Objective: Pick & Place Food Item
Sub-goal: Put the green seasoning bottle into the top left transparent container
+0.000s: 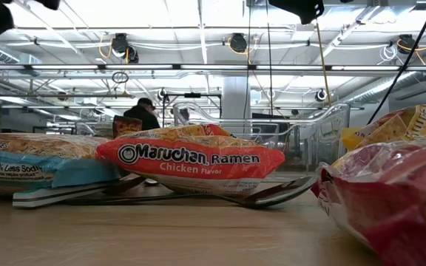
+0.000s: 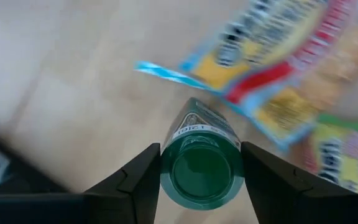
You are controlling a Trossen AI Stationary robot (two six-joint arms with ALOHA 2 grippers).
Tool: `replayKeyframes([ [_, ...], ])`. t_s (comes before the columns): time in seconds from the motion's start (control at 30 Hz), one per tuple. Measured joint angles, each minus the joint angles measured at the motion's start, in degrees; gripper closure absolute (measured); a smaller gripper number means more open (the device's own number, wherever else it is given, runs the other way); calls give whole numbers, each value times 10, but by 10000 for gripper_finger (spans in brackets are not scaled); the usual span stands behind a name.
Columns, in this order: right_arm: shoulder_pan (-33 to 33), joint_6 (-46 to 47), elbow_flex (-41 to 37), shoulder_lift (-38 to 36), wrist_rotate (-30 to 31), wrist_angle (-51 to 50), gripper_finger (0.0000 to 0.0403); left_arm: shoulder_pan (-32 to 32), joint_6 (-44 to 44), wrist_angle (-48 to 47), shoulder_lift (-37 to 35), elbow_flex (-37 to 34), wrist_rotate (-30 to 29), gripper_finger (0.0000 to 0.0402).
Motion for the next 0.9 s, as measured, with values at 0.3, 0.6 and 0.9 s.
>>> replayKeyframes([
  [0.3, 0, 2, 0, 0, 0, 0, 46, 96, 69, -5, -17, 5, -11, 203],
  [0.6, 0, 0, 0, 0, 0, -1, 46, 209, 231, -1, -52, 46, -26, 203],
  [0.9, 0, 0, 0, 0, 0, -5, 46, 315, 391, 18, -76, 110, -40, 203],
])
